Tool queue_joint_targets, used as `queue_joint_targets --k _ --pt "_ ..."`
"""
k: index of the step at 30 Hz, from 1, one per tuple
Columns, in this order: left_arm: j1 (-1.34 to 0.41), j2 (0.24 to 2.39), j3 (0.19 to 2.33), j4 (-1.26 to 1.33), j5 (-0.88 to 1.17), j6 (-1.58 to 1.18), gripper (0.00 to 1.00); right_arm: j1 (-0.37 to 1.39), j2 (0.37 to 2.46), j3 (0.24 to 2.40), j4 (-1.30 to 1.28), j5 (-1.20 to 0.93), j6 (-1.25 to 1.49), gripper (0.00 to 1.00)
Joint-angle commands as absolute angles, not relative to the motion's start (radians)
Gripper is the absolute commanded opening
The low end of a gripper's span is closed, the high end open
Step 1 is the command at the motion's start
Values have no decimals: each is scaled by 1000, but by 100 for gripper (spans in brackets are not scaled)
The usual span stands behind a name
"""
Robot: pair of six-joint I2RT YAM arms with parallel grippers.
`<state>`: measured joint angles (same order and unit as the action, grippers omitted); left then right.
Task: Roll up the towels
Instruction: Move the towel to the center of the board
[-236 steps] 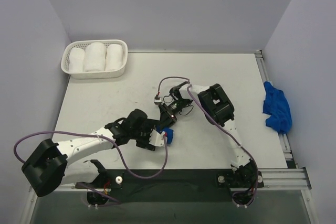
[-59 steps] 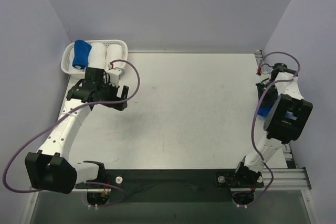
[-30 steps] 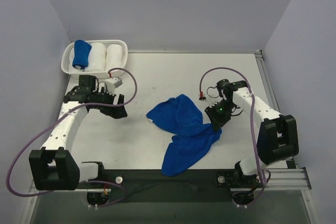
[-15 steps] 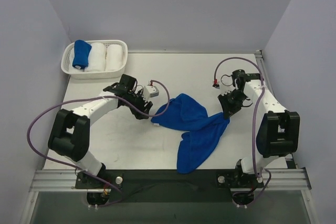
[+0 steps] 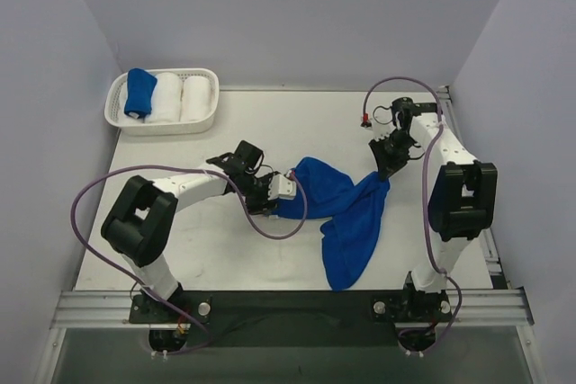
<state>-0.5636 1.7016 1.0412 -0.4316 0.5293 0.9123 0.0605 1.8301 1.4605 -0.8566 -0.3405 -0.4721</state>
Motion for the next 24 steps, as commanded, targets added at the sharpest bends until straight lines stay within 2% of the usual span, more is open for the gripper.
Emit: queue_joint_targets --k 1,10,15,18,20,23,24 --pt "-578 1733 1035 -364 515 986 62 61 1858 1517 -916 -321 -454 3" --pt "-621 1773 1045 -463 520 1061 52 64 1936 1600 -914 -321 -417 3" --pt "-627 1812 1048 -511 407 1072 38 86 1982 1661 -914 -325 -399 4" --pt "-627 1798 1025 -574 387 1086 32 117 2022 1696 -914 -311 -396 4" --pt "-630 1776 1000 -612 396 1089 32 144 2046 1739 -914 -308 -388 5" --pt "-635 1726 970 -678 406 1043 12 176 2097 1802 -914 -302 -382 7" --pt "-634 1700 968 -701 408 1025 1 201 2120 1819 -914 -299 -379 9"
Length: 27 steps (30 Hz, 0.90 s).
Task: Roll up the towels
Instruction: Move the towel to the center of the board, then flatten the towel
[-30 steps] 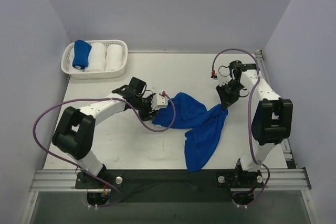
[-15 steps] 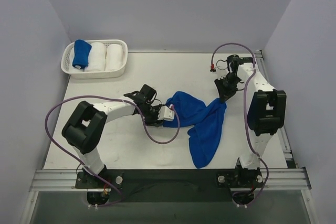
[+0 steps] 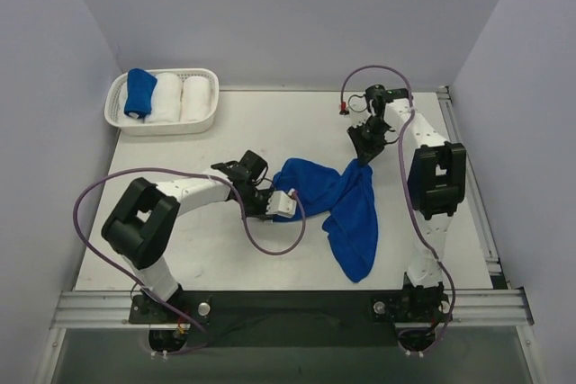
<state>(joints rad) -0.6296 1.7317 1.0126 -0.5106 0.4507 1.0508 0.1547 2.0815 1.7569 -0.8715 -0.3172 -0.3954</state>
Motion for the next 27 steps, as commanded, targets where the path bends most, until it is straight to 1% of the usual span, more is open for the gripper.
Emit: queue_joint_targets --k 1,2,4,5,8,10,12,13,15,17,18,19,23,26,27 --pt "-634 1686 962 -721 408 1000 0 210 2129 1833 -914 -299 -368 13" --pt "-630 1672 957 -756 408 938 0 224 2134 1859 -914 -301 -362 22" --pt "-609 1632 939 -796 435 885 0 244 2126 1867 -916 -314 -350 32" --pt "-600 1622 933 -830 449 832 0 247 2114 1862 -914 -318 -345 43" --pt "-523 1586 934 -882 530 726 0 235 2027 1824 -919 -337 -342 54" --pt "-439 1575 962 -903 602 683 0 210 1927 1755 -919 -354 -347 55" --pt "-385 1572 1041 -933 624 614 0 198 1822 1674 -920 -367 -357 53" --pt "-327 1577 1072 -946 709 586 0 195 1787 1648 -923 -377 -362 52" --pt "-298 1592 1182 -977 770 513 0 202 1700 1589 -928 -405 -367 46" --pt "-267 1620 1253 -974 788 432 0 231 1660 1516 -943 -440 -368 40" --pt "-250 1647 1312 -966 802 402 0 274 1631 1494 -943 -443 -364 38" --pt "-232 1661 1337 -944 805 370 0 297 1620 1452 -940 -443 -359 38" --pt "-126 1776 1459 -923 816 220 0 412 1624 1399 -885 -425 -327 36" --pt "-48 1854 1528 -904 808 157 0 498 1666 1397 -848 -384 -308 35" --pt "-37 1876 1537 -890 775 144 0 543 1687 1397 -833 -364 -305 35"
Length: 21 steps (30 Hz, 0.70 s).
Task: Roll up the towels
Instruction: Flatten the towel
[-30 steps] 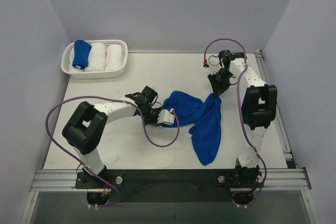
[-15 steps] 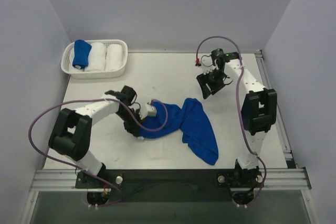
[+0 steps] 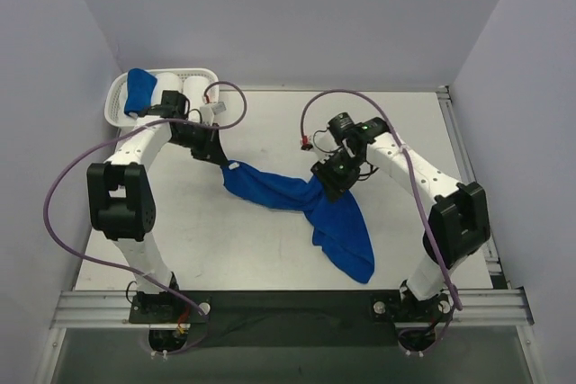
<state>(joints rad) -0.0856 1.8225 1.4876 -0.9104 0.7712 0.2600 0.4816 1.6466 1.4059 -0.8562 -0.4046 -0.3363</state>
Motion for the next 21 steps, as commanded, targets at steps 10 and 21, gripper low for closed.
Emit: queue_joint_targets --k 10,21 --pt "-5 1931 1551 -769 706 48 0 715 1856 1423 -772 -216 -253 34" --pt "-5 1936 1514 -741 699 52 0 753 2003 1465 -765 -189 -213 43"
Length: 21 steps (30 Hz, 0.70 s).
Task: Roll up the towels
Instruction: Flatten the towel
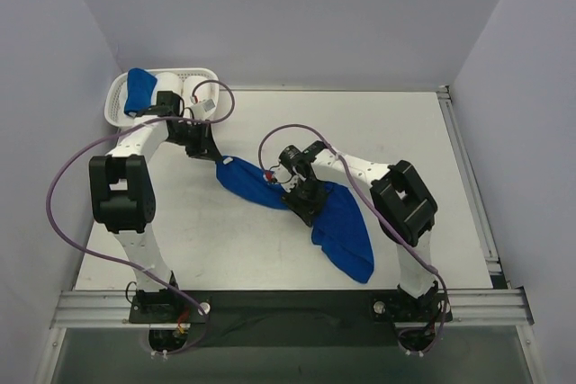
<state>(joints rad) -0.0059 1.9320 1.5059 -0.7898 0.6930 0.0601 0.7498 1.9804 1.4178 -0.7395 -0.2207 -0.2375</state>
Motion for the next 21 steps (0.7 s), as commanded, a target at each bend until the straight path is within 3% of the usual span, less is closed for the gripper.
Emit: queue_joint_targets --k 1,12,14,15,18,21 --pt "-5 1937 1511 -738 699 52 0 753 2009 1473 -765 -192 -207 44" --pt "-5 1936 1491 -723 698 54 0 773 2077 1548 -756 -167 -178 43" --pt "-5 1939 1488 -723 698 55 0 779 2082 1551 -755 -147 -176 36" --pt "-5 1937 1488 -721 699 54 0 779 2082 1549 -755 -137 -179 22" --pt "24 1934 1493 -721 698 57 0 767 2045 1522 -756 -112 -186 0" --pt "41 1922 1491 -726 696 66 0 726 1932 1462 -765 -130 -189 0"
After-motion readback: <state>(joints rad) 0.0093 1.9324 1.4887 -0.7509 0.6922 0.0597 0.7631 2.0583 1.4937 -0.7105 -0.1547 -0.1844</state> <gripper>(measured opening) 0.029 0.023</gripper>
